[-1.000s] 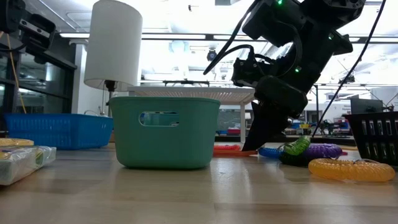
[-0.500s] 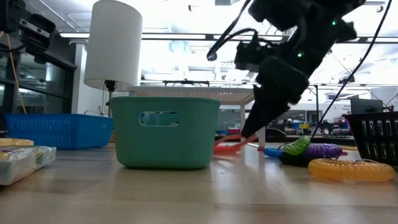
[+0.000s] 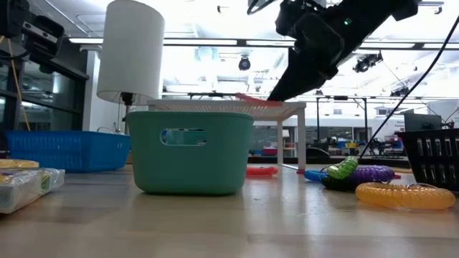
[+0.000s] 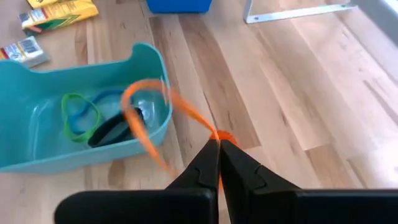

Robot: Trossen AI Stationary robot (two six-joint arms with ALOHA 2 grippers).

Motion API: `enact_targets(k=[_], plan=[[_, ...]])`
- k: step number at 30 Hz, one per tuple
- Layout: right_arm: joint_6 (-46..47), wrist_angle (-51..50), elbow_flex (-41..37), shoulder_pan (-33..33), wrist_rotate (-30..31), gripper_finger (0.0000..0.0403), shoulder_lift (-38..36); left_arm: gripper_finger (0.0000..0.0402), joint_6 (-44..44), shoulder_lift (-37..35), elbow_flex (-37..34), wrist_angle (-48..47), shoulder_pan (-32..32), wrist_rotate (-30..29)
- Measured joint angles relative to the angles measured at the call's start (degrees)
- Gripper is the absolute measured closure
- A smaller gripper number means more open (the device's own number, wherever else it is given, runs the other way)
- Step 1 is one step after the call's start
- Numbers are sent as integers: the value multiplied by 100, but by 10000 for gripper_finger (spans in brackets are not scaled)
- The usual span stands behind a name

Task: Pick & Place Office Desk Supplies
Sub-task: Put the orange rubber band into the green bin

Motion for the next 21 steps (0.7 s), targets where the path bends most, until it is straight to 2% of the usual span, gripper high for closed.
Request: enact_targets(k=[21], plan=[[-457, 1351, -4, 221, -218, 400, 103, 323, 0, 0, 0, 0, 2, 0]])
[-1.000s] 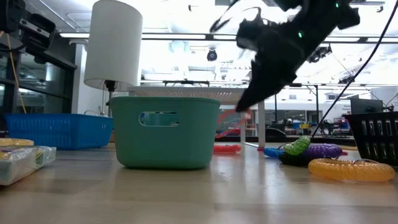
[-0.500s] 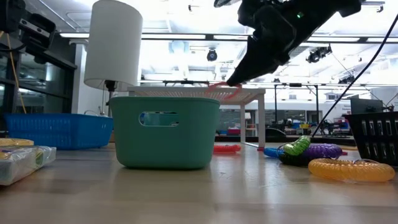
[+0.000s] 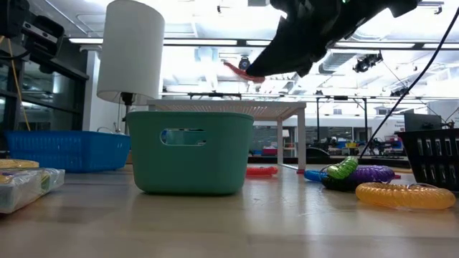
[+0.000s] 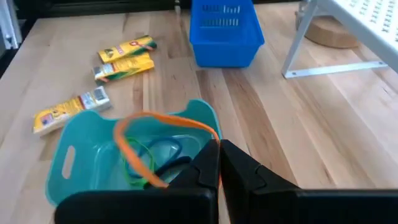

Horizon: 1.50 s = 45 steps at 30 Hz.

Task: Pick & Place Office Desk Supplies
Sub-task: Put the orange rubber band into the green bin

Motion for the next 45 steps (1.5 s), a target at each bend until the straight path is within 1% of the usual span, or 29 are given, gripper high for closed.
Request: enact_targets(k=[4, 10, 12, 14, 16, 19, 25, 34, 37, 45], plan=[[-65, 133, 2, 35, 129, 400, -4, 323, 0, 0, 0, 0, -2, 0], [-145, 155, 65, 83, 160, 400, 24, 323, 0, 0, 0, 0, 0, 0], [-263, 152, 253, 112, 166, 400, 176, 323, 0, 0, 0, 0, 0, 0], [-402, -76, 491, 162, 126, 400, 294, 323, 0, 0, 0, -2, -2, 0], [-511, -117, 826, 172, 37, 400, 491, 323, 0, 0, 0, 6, -1, 1], [-659, -489, 1203, 174, 12, 400, 748, 323, 0, 3, 0, 20, -1, 0], [-653, -977, 1789, 91, -103, 400, 1272, 323, 0, 0, 0, 44, -2, 0], [-122, -1039, 1849, 28, -558, 400, 1860, 323, 0, 0, 0, 46, 0, 0], [-7, -1026, 1845, 26, -699, 400, 1891, 323, 0, 0, 0, 46, -1, 0], [-4, -1019, 1851, 26, -701, 397, 1882, 323, 0, 0, 0, 45, -1, 0]])
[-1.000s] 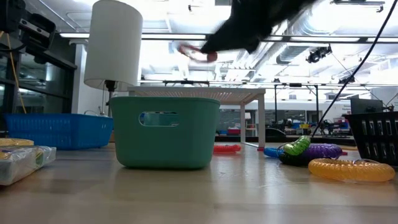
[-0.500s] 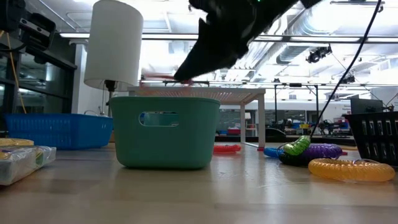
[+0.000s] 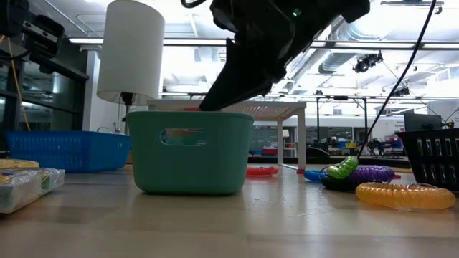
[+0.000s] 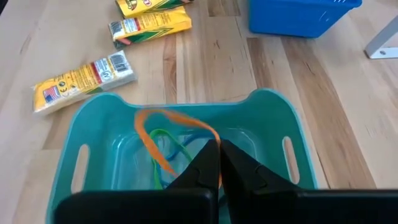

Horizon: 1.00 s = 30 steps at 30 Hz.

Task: Pick & Place Office Desk Supplies
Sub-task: Put the orange rubber band into the green bin, then put the red rubber band into the green bin

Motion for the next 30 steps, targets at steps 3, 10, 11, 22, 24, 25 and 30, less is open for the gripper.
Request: enact_targets(k=[3, 10, 11, 22, 24, 25, 30], plan=[[-1, -7, 0, 0, 12, 387, 0, 323, 0, 0, 0, 1, 1, 0], [-1, -11, 0, 0, 15, 356, 0, 323, 0, 0, 0, 0, 1, 0], [-1, -11, 0, 0, 15, 353, 0, 323, 0, 0, 0, -1, 1, 0], [-25, -20, -2, 0, 179, 350, -28, 323, 0, 0, 0, -1, 1, 0], [-72, -142, -9, -2, 212, 350, -141, 323, 0, 0, 0, -1, -1, 1], [-83, -126, -6, -25, 220, 350, -184, 323, 0, 0, 0, 1, 1, 0], [-32, -801, -4, -151, 238, 351, -538, 323, 0, 0, 0, 1, 1, 0]])
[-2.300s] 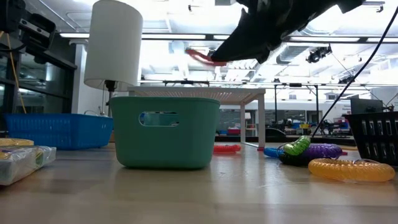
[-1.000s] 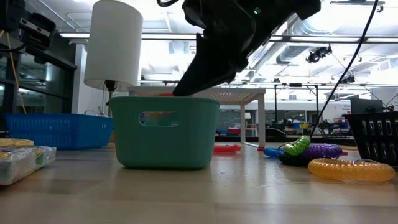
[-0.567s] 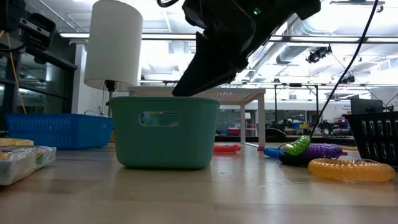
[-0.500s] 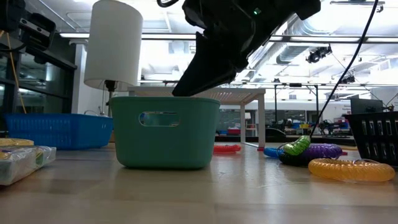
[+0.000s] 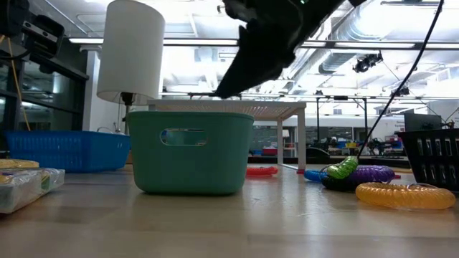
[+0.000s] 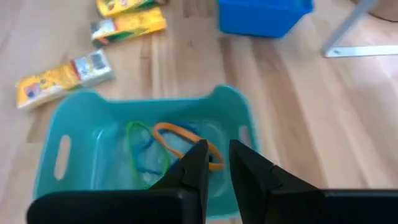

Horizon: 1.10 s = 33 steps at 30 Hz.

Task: Pick & Place Office Desk Supplies
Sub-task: Put the red rubber band into the green bin

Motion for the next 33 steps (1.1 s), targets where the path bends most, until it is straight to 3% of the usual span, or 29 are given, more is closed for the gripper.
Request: enact_targets(k=[17, 28, 33], plan=[[1079, -2199, -51, -87, 73, 353, -841, 323, 0, 2, 0, 17, -1, 0], [2107, -1848, -1698, -255, 53, 353, -1696, 323, 0, 2, 0, 22, -2, 0], [2636, -2168, -2090, -359, -81, 353, -1994, 323, 0, 7, 0, 51, 1, 0]])
